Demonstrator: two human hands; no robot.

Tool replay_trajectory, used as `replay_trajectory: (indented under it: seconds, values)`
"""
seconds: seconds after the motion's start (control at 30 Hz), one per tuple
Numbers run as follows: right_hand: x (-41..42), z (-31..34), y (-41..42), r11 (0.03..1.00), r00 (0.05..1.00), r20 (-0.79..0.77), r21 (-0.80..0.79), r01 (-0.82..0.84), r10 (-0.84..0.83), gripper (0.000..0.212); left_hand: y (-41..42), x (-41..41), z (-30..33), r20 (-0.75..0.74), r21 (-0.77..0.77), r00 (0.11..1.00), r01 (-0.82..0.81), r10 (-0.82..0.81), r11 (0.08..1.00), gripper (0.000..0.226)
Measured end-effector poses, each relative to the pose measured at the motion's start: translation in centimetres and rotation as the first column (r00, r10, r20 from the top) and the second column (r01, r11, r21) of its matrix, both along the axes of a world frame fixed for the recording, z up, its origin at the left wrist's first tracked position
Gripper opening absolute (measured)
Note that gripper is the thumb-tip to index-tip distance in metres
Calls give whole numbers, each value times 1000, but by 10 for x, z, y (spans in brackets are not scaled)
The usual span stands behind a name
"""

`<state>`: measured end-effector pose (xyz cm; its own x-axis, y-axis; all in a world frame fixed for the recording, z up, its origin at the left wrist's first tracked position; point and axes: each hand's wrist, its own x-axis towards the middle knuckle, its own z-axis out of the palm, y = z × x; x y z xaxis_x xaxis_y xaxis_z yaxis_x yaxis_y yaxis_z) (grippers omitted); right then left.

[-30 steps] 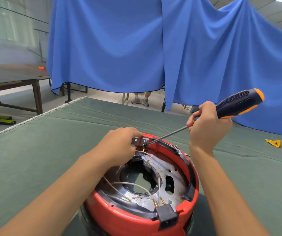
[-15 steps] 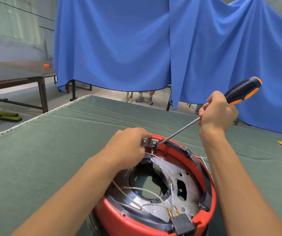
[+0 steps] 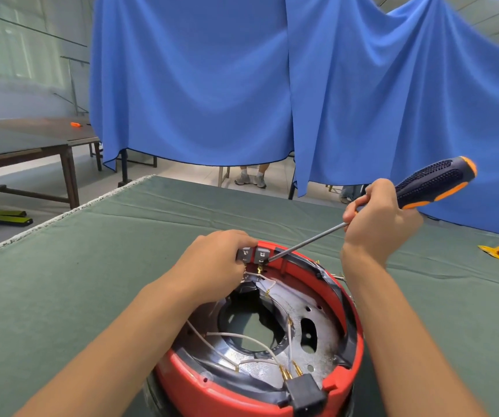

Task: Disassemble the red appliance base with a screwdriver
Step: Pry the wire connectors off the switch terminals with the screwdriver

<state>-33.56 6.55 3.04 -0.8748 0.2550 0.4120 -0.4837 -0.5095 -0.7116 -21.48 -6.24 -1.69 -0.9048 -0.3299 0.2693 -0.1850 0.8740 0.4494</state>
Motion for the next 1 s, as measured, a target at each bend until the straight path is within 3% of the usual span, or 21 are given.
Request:
replay_trajectory:
  seconds: [0.17,0.47,0.87,1.0]
  values:
    - [12,-1,-3,993,988,-130,72,97,-87,21,0,-1,-1,9,-13,1000,4,-4,1000,53]
    - [4,-1,-3,991,989,-83,52,126,-121,35,0,-1,0,10,-1,1000,-6,6,1000,53]
    - [-48,-4,-8,974,965,224,210,87,-134,23,-2,-3,-4,0,27,1000,-24,24,999,53]
    - [-49,-12,-20,937,941,324,350,-24,-97,19,-3,-3,-5,-14,49,1000,-22,23,999,53]
